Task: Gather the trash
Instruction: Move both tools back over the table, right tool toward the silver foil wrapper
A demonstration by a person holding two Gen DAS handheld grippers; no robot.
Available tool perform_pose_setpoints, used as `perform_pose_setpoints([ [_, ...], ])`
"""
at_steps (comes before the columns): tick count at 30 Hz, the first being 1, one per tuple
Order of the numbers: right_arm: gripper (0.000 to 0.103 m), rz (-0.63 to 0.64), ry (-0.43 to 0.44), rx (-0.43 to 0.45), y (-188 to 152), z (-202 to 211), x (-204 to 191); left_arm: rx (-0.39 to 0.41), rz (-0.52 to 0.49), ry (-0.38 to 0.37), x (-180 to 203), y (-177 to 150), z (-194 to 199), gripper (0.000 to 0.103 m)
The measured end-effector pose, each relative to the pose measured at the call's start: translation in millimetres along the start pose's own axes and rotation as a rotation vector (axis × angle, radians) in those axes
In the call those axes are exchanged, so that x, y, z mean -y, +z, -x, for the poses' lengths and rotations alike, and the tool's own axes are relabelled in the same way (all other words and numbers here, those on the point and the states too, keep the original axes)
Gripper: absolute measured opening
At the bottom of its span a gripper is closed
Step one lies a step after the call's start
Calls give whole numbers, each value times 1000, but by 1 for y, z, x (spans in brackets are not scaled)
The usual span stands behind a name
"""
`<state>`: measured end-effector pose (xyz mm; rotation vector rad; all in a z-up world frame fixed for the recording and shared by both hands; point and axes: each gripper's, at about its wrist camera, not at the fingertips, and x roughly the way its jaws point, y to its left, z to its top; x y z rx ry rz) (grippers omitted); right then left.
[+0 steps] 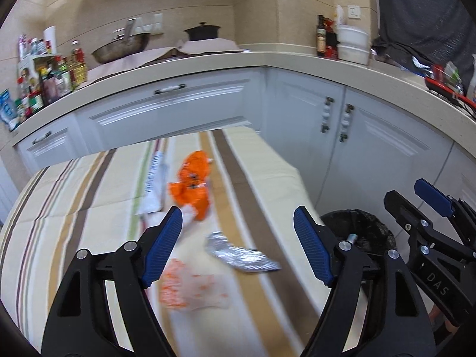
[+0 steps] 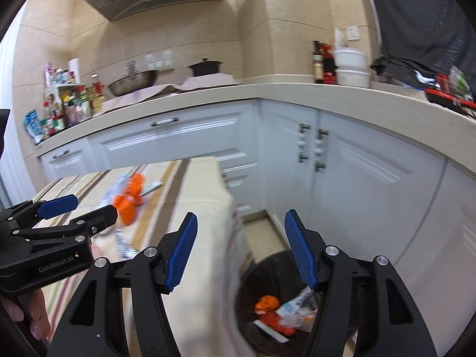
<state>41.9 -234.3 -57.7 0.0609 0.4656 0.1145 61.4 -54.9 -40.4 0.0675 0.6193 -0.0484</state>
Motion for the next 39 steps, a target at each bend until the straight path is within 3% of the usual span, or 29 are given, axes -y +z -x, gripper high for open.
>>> perform_pose_setpoints([
  [11,61,83,107,-38,-6,-9,-71,-16,100,116,-87,-23,21,76],
  [21,61,142,151,-111,-16,-32,-109,-49,172,172,-139,-42,25,76],
  [39,57,172,135,-380,-32,-85,-121,-93,199,144,-146,-53,9,76],
])
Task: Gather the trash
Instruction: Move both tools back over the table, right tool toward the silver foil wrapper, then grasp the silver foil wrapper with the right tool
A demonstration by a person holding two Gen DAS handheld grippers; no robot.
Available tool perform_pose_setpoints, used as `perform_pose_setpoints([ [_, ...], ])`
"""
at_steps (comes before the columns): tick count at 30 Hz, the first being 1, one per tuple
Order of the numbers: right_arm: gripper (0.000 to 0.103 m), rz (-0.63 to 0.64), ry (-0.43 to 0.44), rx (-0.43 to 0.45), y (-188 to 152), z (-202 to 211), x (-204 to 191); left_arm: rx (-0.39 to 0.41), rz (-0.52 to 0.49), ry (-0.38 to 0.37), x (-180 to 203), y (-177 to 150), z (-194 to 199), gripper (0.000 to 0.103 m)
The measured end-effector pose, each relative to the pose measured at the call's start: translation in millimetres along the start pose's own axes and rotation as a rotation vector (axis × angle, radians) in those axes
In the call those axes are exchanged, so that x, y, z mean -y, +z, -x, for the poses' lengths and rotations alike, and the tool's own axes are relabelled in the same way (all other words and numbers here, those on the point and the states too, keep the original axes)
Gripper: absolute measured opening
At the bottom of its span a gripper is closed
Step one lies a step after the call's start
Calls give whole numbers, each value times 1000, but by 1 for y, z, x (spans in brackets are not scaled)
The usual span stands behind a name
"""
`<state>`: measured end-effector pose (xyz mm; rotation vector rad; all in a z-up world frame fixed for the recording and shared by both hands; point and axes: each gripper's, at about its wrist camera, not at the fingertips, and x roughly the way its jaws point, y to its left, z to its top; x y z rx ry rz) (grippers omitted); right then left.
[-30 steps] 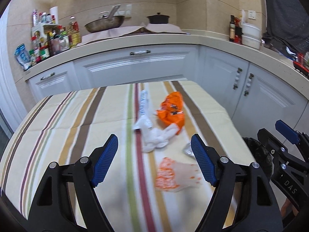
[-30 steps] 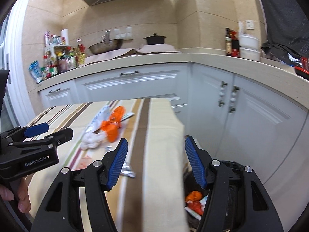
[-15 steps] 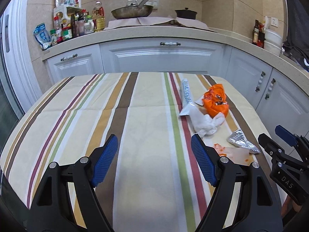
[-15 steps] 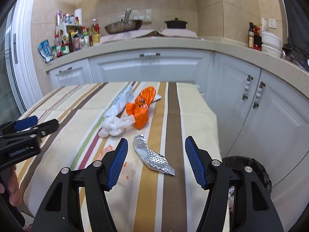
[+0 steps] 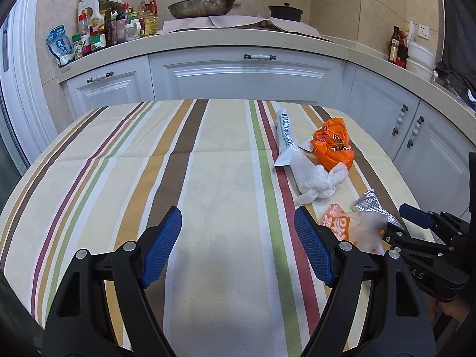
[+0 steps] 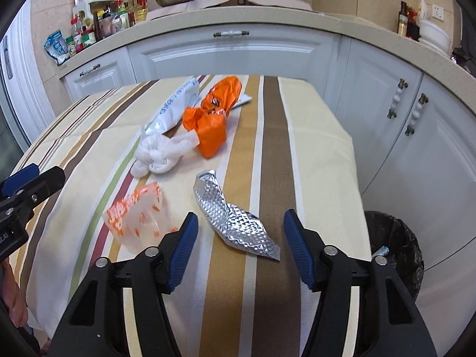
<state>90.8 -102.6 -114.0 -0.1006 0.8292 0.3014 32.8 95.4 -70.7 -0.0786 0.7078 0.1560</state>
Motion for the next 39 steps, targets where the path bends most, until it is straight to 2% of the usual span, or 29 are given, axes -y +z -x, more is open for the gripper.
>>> perform_pose_setpoints([
  [7,44,17,11,-32,-1,-5,-2,-11,-7,-4,3,-4,-3,76],
  [10,34,27,20,-31,-1,-5,-2,-14,-8,-7,5,-5,-3,76],
  [12,24,34,31,-30,-1,-4,-4,-16,-11,-9,6,-5,-3,76],
  [23,23,22,15,46,-7,15,5,-14,-36,-30,21,-8,0,76],
  [28,23,-5,-5,103,-10,33,17,-9,-58,-55,35,-10,4,76],
  [30,23,-16,-18,130,-11,41,22,-11,-64,-68,40,-11,5,81],
  [32,23,-27,-23,149,-13,47,27,-8,-65,-84,45,-12,6,81],
  [39,23,-58,-32,181,-21,54,40,-4,-100,-115,72,-13,3,82],
])
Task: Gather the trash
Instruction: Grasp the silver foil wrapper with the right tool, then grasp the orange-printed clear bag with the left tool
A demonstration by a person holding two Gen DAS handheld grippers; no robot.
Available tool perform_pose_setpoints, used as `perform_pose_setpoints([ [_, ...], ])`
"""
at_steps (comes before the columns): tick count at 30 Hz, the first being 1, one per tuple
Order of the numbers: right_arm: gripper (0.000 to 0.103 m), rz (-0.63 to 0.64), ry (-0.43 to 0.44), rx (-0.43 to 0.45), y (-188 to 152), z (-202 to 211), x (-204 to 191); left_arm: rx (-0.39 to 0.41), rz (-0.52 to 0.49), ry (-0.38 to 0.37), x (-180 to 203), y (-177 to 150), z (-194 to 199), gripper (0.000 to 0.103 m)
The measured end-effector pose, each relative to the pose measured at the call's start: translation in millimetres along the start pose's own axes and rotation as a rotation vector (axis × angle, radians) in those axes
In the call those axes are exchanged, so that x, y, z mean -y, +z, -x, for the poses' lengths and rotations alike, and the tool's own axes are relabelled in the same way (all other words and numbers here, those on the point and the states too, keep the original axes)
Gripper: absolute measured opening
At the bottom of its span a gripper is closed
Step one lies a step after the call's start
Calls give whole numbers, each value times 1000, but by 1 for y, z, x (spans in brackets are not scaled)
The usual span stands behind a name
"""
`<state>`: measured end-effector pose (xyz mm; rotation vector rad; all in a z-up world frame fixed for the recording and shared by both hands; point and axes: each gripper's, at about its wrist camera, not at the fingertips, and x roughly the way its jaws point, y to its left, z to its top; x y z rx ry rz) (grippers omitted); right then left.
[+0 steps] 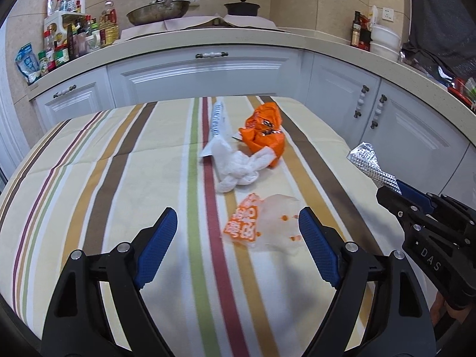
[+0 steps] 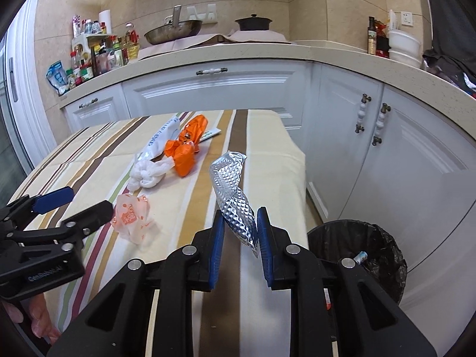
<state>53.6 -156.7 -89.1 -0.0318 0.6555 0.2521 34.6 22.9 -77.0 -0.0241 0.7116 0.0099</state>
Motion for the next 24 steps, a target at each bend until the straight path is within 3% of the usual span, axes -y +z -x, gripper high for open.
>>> perform_pose_setpoints([
  [7,23,-33,0,10,-7,4,17,-9,-23,-5,19,3,-20,80],
  [14,23,-56,-3,16,-11,6,27,-68,-29,-31,23,-4,-33,36],
  [24,23,-70,-5,31,-12,9,32,-35,-46,-42,25,-6,-27,19],
])
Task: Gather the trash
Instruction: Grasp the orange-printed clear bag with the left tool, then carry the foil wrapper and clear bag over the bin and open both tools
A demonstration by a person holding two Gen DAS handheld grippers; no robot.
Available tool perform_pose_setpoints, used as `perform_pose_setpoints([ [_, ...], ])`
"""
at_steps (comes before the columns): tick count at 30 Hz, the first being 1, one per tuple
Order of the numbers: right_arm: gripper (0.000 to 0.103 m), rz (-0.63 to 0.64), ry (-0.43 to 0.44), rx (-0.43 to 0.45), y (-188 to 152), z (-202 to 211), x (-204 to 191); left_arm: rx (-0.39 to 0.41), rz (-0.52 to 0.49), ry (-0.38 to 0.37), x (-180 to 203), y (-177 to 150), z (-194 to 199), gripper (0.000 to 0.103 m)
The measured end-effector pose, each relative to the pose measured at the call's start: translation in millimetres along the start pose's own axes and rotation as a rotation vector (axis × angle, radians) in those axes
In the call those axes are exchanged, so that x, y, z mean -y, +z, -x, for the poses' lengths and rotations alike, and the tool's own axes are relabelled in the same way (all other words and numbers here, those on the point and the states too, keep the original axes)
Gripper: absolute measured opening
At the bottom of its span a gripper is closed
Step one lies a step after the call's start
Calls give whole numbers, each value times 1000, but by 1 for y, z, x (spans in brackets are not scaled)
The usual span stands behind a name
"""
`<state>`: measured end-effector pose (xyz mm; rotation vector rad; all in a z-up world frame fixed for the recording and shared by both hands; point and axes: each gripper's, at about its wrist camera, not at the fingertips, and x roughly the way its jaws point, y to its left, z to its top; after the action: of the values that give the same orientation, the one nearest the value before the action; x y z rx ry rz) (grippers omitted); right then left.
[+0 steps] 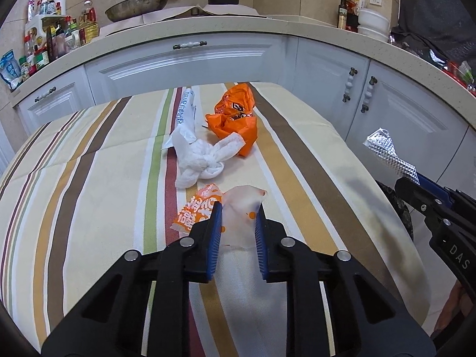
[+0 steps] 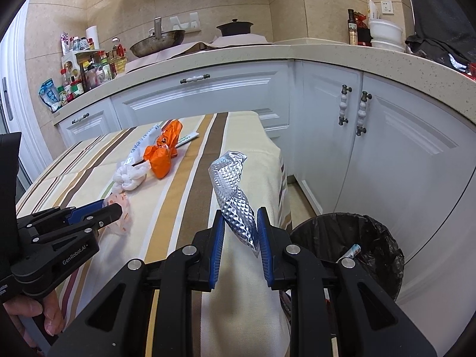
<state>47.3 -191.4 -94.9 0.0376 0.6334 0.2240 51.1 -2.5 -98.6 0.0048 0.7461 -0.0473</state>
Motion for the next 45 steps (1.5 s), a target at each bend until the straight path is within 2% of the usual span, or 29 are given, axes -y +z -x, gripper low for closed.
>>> perform_pose_setpoints([
  [10,23,-4,-11,20,1,8,2,32,-17,-21,5,1,18,15],
  [20,23,-18,-40,48,1,21,11,102,-42,-60,27,14,39,15],
  [36,23,-93,-160,113,1,55,66,162,-140,-184,112,40,35,15],
  [45,23,-147,-234,127,-4,63,110,140,-197,-207,159,39,18,15],
])
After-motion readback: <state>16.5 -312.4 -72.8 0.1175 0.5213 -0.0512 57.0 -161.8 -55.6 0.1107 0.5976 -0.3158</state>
